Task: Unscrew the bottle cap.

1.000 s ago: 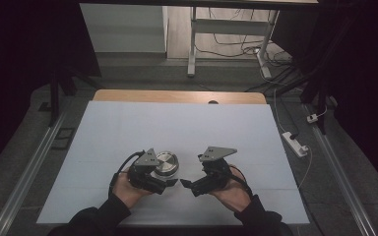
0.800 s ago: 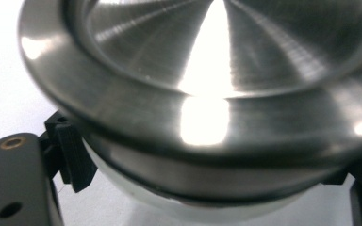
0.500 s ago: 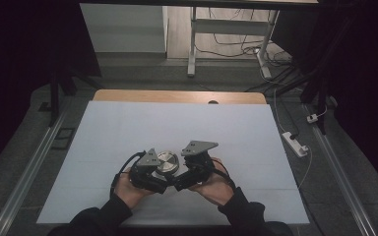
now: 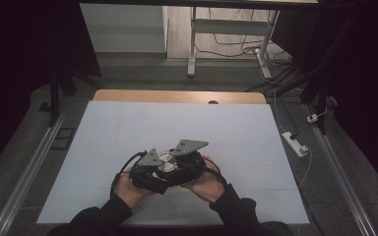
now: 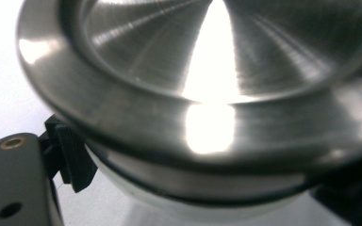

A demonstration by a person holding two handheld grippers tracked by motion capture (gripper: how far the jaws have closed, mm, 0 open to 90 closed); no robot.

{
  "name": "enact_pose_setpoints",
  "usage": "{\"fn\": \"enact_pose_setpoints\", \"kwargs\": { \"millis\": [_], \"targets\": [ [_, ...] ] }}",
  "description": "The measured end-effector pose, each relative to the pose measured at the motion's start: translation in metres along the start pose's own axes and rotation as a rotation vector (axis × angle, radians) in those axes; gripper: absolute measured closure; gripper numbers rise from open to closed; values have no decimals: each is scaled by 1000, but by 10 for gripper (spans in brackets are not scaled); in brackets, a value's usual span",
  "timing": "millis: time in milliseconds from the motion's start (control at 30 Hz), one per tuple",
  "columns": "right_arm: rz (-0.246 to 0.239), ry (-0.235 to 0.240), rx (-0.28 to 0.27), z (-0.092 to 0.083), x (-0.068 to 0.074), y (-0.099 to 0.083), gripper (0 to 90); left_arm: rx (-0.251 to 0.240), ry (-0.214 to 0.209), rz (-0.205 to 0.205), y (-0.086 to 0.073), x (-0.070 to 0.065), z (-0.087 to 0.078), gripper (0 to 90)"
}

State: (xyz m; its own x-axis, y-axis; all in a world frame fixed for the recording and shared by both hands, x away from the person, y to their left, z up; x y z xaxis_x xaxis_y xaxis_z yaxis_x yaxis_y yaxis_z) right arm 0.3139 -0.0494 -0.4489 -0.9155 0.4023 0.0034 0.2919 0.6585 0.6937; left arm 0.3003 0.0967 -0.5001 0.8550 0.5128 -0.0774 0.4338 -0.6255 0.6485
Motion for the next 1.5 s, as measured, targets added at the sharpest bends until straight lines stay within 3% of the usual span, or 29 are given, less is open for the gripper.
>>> {"fn": "enact_pose_setpoints", "kwargs": {
  "millis": [200, 333, 433, 467, 500, 533, 633, 700, 767, 867, 933, 967, 1033, 1100, 1133, 1167, 1267, 1500],
  "targets": [
    [-26, 80, -13, -4, -4, -2, 184, -4, -65, 52, 0, 1, -3, 153],
    [-90, 178, -37, -9, -9, -4, 184, -25, -124, 103, 0, -1, -6, 153],
    [-134, 241, -40, -12, -12, -5, 184, -27, -143, 124, 1, -3, -7, 153],
    [-148, 263, -42, -13, -13, -6, 184, -29, -171, 142, 1, -4, -7, 153],
    [-148, 263, -42, -13, -13, -6, 184, -29, -171, 142, 1, -4, -7, 153],
    [-173, 310, -52, -14, -15, -7, 183, -29, -194, 157, 1, -5, -7, 153],
    [-205, 368, -79, -14, -18, -10, 182, -31, -222, 183, 1, -6, -7, 153],
    [-209, 393, -75, -13, -19, -12, 179, -25, -219, 187, 1, -7, -6, 153],
    [-184, 375, -56, -12, -18, -11, 122, -30, -205, 177, 1, -5, -7, 153],
    [-137, 298, -45, -17, -16, -7, 21, -38, -157, 130, 0, -1, -10, 153],
    [-79, 244, -40, -22, -16, -5, 0, -39, -121, 91, 0, 2, -12, 153],
    [-46, 237, -36, -24, -16, -4, 0, -39, -121, 91, 0, 2, -12, 153],
    [13, 165, 7, -24, -15, -3, 0, -38, -80, 51, 0, 3, -12, 153],
    [2, 138, 14, -23, -12, -3, 3, -38, -71, 40, 1, 2, -11, 153],
    [-14, 55, 14, -20, -5, -2, 9, -30, -58, 33, 1, 1, -11, 153],
    [-19, 35, -15, -19, -1, -1, 31, -26, -52, 32, 2, 1, -10, 153],
    [-1, 18, -64, -18, 5, 2, 70, -21, -44, 23, 2, 0, -9, 153],
    [15, 10, -77, -12, 4, -2, 175, -19, -60, 31, 3, -2, -8, 153]
  ]
}}
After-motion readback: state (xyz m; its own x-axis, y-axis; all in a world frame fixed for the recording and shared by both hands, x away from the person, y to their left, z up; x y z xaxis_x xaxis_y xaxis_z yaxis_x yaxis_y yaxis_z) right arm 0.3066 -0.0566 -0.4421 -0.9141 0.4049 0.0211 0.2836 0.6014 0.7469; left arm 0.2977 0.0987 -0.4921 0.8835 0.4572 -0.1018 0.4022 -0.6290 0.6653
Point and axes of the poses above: each handheld gripper's, and its own axes: z roughly forward along the jaws, y roughly out of its top, x roughly to its left, the point moved 2 cm from there along z, roughly forward along the jaws, and after that the axes turned 12 degrees about x, right-handed, at the moved point
